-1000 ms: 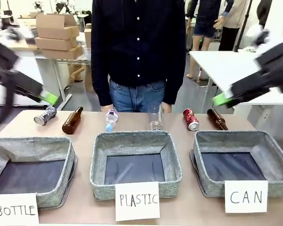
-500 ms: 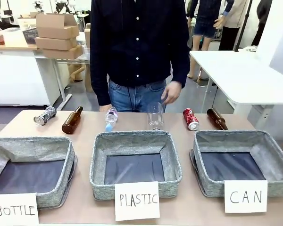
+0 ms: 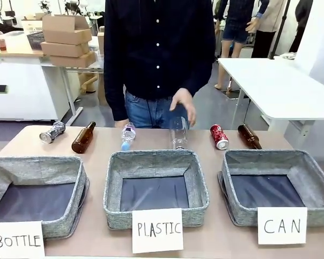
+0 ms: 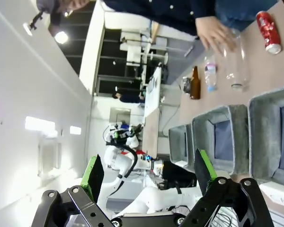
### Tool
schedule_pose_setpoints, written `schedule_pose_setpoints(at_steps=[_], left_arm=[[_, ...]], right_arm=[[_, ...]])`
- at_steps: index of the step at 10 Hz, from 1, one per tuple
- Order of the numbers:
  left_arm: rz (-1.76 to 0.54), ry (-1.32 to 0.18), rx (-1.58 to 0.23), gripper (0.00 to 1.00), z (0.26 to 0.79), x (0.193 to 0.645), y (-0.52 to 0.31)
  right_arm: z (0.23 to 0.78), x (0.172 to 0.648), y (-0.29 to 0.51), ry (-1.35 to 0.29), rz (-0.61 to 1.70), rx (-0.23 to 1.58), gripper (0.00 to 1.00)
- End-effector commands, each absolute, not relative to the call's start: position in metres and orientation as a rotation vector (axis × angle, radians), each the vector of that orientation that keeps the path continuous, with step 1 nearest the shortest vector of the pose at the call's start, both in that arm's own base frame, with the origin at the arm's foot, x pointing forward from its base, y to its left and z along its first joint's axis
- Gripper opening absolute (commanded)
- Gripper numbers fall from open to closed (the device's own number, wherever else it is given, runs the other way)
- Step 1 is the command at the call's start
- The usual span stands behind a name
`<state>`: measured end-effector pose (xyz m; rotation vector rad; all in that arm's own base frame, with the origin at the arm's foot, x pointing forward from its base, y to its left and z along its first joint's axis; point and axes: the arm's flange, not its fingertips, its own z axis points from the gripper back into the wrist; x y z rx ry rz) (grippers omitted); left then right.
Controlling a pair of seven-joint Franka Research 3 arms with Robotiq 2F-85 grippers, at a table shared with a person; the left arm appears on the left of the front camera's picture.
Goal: Sort the can waste into the basket.
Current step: Pick up the can waste from the table and place it in the right Fabric basket.
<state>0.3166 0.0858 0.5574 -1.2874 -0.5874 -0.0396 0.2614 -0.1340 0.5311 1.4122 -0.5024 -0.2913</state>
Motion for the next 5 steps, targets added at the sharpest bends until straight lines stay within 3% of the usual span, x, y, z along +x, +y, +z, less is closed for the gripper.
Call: schedule_pose_setpoints(at_steps=[1, 5], left_arm=[[-0.071, -0.620, -1.309, 1.00, 0.5653, 0.3087, 0.0903], [-0.071, -0.620, -1.309, 1.00, 0.5653, 0.3087, 0.0903]], right_arm=[[0.5367, 0.2592, -0.1344, -0.525, -0.250, 1.421, 1.00], [0.5367, 0.2592, -0.1344, -0.525, -0.250, 1.421, 1.00]])
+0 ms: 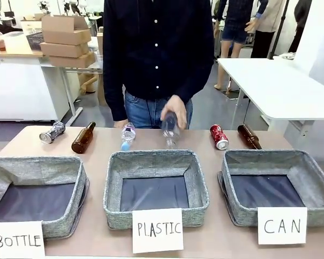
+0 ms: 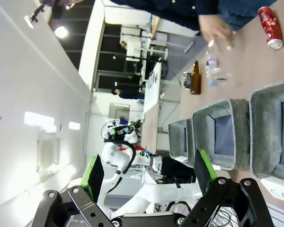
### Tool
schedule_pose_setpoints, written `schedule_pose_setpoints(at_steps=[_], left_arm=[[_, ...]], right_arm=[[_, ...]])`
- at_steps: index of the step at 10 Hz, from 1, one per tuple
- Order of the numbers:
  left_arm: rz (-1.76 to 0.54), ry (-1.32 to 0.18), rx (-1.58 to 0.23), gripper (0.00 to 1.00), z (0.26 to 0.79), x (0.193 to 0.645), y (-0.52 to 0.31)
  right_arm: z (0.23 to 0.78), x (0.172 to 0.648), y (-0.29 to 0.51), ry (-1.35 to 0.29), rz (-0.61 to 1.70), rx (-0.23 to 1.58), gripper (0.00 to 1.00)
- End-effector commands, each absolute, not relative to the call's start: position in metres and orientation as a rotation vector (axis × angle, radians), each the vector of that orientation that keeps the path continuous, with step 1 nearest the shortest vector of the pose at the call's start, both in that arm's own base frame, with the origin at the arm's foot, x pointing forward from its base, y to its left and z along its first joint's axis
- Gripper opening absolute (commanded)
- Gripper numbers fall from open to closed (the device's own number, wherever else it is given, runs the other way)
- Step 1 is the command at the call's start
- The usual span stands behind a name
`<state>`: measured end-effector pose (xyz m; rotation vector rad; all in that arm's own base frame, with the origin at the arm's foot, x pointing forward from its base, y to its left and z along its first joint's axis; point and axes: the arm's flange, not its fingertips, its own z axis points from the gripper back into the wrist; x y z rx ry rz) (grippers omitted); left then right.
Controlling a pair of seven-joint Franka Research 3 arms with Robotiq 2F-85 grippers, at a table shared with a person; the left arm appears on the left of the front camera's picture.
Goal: Sort the can waste into the basket.
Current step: Pick up the can waste from the table and place it in the right Fabric basket.
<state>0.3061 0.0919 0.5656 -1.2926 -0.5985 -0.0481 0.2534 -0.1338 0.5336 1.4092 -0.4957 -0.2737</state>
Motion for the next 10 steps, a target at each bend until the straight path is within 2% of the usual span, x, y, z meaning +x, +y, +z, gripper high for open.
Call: schedule_pose_setpoints(at_steps=[1, 3, 4, 5, 8, 9, 10], left_arm=[[-0.071, -0.620, -1.309, 1.00, 0.565, 0.309, 0.090], [-0.048, -0.598, -1.292, 1.00, 0.565, 0.307, 0.091], [-0.127, -0.711, -1.076, 1.00, 0.587, 0.310, 0.074], [-0.202, -0.700, -0.907, 1.00, 0.602, 0.332, 0.052], [-0.281, -0.671, -0.642, 1.00, 0.606, 0.386, 0.019], [-0.303, -0.679, -0.343, 1.00, 0.601, 0.399, 0.028], [-0.331, -0.604, -0.137, 1.00, 0.596, 0.406, 0.043]], right_arm=[[0.537, 0.259, -0.134, -0.525, -0.250, 1.421, 1.00], [0.537, 0.259, -0.134, -0.525, -0.250, 1.421, 1.00], [0.537, 0.259, -0.134, -0.525, -0.250, 1.421, 1.00], [0.537, 0.259, -0.134, -0.525, -0.250, 1.421, 1.00], [0.537, 0.259, -0.134, -0.525, -0.250, 1.421, 1.00], [0.537, 0.259, -0.134, -0.525, -0.250, 1.421, 1.00], [0.537, 0.259, -0.134, -0.525, -0.250, 1.421, 1.00]])
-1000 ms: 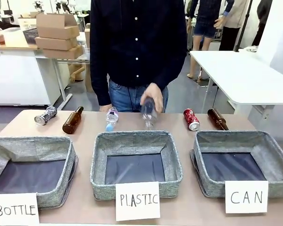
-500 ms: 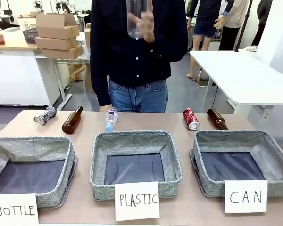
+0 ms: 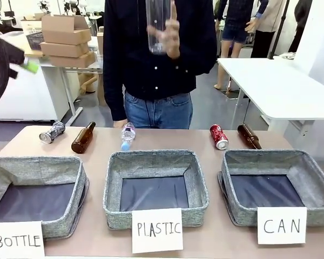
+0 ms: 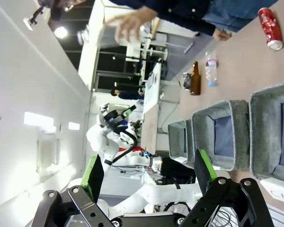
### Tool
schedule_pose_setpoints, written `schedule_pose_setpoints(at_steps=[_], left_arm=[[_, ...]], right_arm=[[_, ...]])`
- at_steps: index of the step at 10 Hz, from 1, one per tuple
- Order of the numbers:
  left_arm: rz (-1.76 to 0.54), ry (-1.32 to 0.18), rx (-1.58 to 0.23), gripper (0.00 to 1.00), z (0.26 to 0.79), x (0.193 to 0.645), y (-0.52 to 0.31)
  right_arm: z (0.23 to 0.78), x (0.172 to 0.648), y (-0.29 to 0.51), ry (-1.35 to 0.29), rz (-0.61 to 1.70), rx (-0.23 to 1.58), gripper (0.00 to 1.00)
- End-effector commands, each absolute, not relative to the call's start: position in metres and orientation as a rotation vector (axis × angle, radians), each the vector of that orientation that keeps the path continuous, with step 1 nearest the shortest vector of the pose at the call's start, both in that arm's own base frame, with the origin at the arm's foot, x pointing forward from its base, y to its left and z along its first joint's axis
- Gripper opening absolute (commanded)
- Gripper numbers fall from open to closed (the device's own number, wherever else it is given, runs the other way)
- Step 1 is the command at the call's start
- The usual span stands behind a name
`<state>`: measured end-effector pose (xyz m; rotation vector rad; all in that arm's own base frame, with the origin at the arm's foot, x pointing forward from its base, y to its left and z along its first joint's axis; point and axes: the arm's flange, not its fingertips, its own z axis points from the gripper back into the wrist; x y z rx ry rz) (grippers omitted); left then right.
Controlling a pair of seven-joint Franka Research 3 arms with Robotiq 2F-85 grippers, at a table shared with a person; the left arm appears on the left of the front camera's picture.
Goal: Sort the can waste into the basket.
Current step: Pick up the can waste from the table and place it in the right Fabric basket.
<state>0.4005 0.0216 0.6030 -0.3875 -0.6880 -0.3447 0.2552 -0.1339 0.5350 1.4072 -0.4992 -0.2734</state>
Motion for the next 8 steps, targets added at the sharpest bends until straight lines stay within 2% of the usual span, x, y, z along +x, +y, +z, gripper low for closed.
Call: schedule_pose_setpoints(at_steps=[1, 2, 3, 4, 5, 8], left_arm=[[-0.342, -0.532, -0.046, 1.00, 0.594, 0.409, 0.057], [-0.364, -0.513, -0.027, 1.00, 0.595, 0.415, 0.072], [-0.378, -0.572, -0.057, 1.00, 0.598, 0.423, 0.080], [-0.307, -0.565, -0.171, 1.00, 0.604, 0.431, 0.084], [-0.381, -0.567, -0.024, 1.00, 0.583, 0.419, 0.082], [-0.377, -0.559, -0.054, 1.00, 0.586, 0.424, 0.089]], right_arm=[[0.537, 0.259, -0.134, -0.525, -0.250, 1.421, 1.00], [0.537, 0.259, -0.134, -0.525, -0.250, 1.421, 1.00], [0.537, 0.259, -0.134, -0.525, -0.250, 1.421, 1.00], [0.537, 0.259, -0.134, -0.525, -0.250, 1.421, 1.00], [0.537, 0.259, -0.134, -0.525, -0.250, 1.421, 1.00], [0.537, 0.259, -0.134, -0.525, -0.250, 1.421, 1.00]])
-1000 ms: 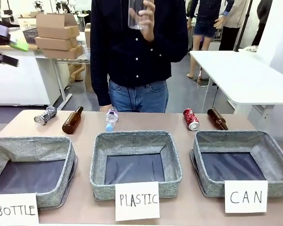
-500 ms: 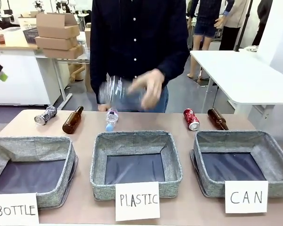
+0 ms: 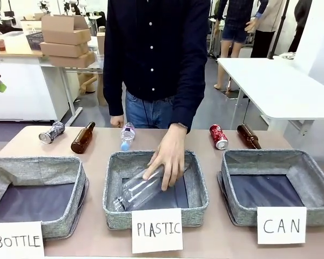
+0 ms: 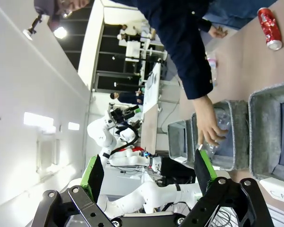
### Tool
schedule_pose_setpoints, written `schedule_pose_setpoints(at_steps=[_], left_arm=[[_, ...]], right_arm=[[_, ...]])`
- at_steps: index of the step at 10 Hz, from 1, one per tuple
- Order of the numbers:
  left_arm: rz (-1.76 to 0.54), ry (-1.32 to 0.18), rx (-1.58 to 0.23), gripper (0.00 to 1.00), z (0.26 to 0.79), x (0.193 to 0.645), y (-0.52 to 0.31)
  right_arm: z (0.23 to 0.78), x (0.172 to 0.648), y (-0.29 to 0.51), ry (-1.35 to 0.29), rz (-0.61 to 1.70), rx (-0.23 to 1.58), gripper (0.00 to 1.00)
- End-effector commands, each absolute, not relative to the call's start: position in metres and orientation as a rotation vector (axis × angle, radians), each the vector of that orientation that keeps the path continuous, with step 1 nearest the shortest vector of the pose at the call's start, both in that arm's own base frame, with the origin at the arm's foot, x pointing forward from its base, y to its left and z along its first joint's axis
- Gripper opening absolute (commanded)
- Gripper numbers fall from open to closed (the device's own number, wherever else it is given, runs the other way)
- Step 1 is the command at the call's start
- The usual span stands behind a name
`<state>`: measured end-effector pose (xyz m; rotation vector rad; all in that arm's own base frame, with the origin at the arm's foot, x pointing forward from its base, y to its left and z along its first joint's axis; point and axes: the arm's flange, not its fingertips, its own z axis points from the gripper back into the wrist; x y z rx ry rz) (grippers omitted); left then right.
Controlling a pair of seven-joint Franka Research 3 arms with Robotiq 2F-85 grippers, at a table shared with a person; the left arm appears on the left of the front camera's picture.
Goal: Sort the can waste into the basket.
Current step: Pick up the can waste from the table and place it in the right Fabric basket.
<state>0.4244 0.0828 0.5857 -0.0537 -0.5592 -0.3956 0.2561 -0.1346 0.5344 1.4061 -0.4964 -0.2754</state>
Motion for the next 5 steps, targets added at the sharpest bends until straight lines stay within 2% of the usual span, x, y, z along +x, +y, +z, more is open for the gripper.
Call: schedule_pose_setpoints(at_steps=[1, 3, 5], left_arm=[[-0.465, -0.497, -0.061, 1.00, 0.578, 0.446, 0.086], [-0.503, -0.337, -0.099, 1.00, 0.541, 0.530, 0.075], [-0.508, -0.287, -0.078, 1.00, 0.498, 0.586, 0.061]], right_arm=[[0.537, 0.259, -0.134, -0.525, -0.250, 1.421, 1.00], [0.537, 0.259, -0.134, -0.525, -0.250, 1.421, 1.00], [0.537, 0.259, -0.134, -0.525, -0.250, 1.421, 1.00]])
